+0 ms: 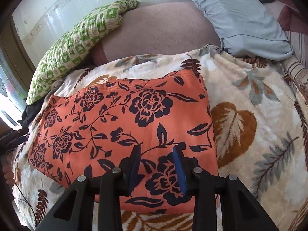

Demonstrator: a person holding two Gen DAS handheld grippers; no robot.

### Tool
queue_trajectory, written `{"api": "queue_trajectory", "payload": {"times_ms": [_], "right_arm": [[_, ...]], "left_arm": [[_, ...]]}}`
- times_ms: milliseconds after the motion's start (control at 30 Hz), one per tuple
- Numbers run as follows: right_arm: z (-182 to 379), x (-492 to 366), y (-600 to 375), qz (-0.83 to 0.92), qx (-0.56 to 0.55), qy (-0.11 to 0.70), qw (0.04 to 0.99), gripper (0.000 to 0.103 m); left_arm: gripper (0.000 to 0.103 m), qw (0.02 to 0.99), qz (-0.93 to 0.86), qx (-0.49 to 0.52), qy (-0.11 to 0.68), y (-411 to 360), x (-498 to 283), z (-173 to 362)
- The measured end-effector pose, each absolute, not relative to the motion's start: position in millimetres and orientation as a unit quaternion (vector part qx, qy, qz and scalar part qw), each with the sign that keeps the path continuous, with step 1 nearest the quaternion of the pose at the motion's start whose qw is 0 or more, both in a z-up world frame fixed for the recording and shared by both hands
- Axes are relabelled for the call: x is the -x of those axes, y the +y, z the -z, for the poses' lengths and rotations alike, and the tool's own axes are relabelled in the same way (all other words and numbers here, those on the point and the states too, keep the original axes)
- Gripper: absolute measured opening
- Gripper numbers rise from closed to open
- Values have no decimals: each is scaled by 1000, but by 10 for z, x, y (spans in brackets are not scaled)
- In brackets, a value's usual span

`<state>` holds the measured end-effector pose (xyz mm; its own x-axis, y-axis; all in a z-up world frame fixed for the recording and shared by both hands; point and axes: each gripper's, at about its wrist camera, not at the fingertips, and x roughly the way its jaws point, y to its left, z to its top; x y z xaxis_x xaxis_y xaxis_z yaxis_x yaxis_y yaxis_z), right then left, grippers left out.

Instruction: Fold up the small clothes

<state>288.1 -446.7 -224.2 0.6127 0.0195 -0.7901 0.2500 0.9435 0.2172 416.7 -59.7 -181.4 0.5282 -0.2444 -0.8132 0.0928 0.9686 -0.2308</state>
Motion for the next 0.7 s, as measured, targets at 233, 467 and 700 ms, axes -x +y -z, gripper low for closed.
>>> {"api": "queue_trajectory", "payload": {"times_ms": [233,467,700], "right_arm": [[2543,-2960,-4646,79,-202,473,854,37],[2150,-2890,-4442,66,-172,405,896,37],[2108,-3061,-3927,-14,-158,396,905,38]], "left_arm": [[78,823,105,51,556,-749,-4234,2320],[78,847,103,58,519,-636,-4126,1997],[78,843,101,71,524,-469,-4174,2003]]}}
